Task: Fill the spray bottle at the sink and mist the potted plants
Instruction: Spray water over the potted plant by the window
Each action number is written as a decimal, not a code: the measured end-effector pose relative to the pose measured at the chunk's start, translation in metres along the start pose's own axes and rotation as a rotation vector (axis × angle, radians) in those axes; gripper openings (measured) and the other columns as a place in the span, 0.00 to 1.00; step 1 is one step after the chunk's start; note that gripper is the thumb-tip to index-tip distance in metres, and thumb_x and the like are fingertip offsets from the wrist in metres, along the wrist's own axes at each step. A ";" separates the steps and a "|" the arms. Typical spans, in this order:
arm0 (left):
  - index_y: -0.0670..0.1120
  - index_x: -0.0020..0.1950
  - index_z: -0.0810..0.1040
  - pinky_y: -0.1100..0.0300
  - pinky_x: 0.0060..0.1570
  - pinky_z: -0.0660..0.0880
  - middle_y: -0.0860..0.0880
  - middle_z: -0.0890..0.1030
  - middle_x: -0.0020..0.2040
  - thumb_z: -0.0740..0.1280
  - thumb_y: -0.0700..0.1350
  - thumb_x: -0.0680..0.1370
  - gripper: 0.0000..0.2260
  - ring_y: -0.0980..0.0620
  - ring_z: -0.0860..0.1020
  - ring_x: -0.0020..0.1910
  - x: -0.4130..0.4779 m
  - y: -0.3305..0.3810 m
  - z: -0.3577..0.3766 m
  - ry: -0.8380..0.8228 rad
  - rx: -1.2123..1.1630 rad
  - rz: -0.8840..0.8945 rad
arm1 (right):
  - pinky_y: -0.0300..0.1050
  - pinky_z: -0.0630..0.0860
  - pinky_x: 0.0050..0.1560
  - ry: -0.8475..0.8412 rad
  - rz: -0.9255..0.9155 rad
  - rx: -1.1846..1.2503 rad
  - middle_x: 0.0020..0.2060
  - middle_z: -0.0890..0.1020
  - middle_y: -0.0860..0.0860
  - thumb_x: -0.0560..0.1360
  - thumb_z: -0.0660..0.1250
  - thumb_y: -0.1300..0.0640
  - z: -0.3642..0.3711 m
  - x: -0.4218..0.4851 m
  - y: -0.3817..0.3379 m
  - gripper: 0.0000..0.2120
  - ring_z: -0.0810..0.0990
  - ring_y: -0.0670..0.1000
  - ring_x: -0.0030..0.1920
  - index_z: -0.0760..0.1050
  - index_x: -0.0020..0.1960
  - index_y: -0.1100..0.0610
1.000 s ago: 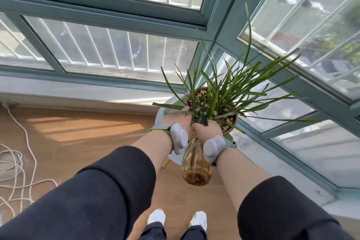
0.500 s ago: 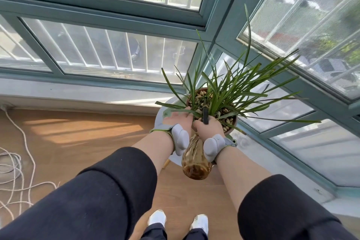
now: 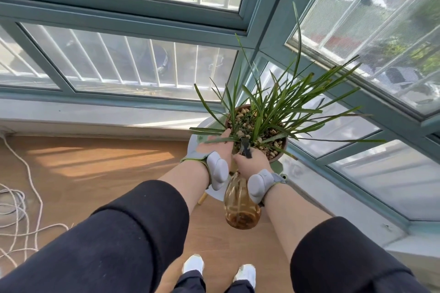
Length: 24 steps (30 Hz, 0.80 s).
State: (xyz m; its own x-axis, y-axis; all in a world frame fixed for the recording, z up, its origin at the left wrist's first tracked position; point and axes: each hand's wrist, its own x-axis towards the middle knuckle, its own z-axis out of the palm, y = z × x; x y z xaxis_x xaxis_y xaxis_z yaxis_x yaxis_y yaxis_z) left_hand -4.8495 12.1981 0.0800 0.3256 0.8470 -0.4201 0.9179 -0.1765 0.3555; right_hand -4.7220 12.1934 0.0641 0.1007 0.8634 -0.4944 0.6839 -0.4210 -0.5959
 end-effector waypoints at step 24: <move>0.49 0.76 0.48 0.48 0.71 0.53 0.49 0.35 0.76 0.64 0.39 0.71 0.38 0.44 0.38 0.75 -0.009 0.071 0.067 0.036 0.122 -0.095 | 0.44 0.65 0.33 -0.047 0.002 0.006 0.33 0.75 0.52 0.70 0.63 0.56 -0.039 -0.019 0.097 0.04 0.72 0.54 0.35 0.70 0.39 0.56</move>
State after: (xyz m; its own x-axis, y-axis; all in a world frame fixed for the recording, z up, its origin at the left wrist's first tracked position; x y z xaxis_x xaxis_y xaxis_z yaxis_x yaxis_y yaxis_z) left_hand -4.7723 12.1443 0.0529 0.2299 0.8797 -0.4163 0.9656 -0.1529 0.2102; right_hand -4.6291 12.1468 0.0404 0.0673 0.8486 -0.5247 0.6793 -0.4242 -0.5988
